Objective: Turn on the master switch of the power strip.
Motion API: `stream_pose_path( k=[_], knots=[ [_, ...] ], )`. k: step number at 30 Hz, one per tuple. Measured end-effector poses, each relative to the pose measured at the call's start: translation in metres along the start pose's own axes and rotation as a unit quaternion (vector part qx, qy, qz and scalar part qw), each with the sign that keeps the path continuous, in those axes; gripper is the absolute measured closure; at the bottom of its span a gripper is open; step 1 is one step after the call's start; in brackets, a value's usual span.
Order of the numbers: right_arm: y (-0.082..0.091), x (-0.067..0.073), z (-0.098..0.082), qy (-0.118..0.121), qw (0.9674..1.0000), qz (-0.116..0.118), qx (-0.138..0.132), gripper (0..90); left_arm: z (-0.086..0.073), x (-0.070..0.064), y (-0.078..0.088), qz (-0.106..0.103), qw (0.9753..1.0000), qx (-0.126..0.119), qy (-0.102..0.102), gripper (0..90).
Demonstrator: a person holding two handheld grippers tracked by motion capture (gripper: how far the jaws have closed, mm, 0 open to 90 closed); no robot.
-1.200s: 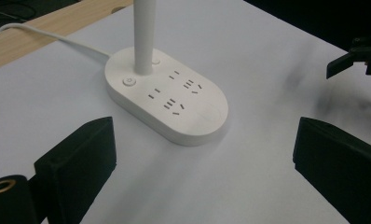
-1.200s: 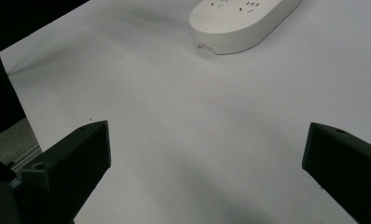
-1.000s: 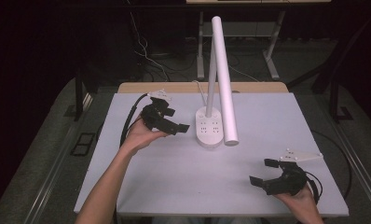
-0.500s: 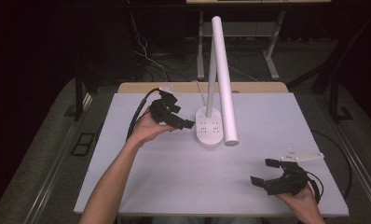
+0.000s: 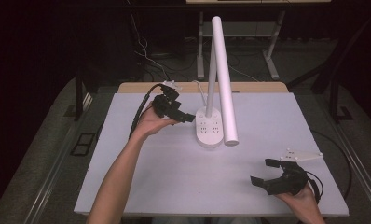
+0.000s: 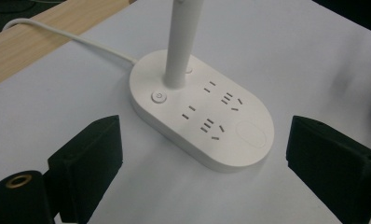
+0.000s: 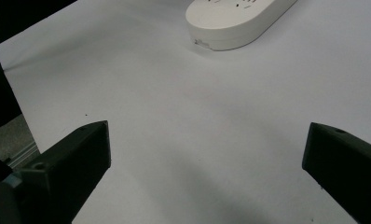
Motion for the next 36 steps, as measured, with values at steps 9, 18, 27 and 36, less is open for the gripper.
stream_pose_path(
  k=[9,18,27,36],
  knots=[
    [-0.001,-0.001,0.0,0.005,1.0,-0.002,-0.001,0.4,0.01,0.009,-0.006,0.002,1.0,-0.003,0.009,11.2],
    [-0.002,0.0,0.001,0.005,1.0,0.001,0.003,0.4,0.019,0.019,-0.014,0.0,0.9993,-0.024,0.029,15.0],
    [-0.001,-0.001,0.0,0.008,1.0,-0.002,0.002,0.4,0.023,0.032,-0.02,0.001,0.9983,-0.039,0.044,17.2],
    [-0.002,-0.001,0.0,0.008,1.0,-0.001,0.002,0.4,0.023,0.035,-0.029,0.0,0.9968,-0.049,0.063,25.2]
  ],
)
Point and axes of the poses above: each handheld gripper's, and its own axes: y roughly backward along the jaws, z roughly out of its top, x roughly to its left, the point moved 3 cm from there along -y, roughly forward along the jaws, and after that the axes turned 10 degrees about y, right-handed, at the moved point
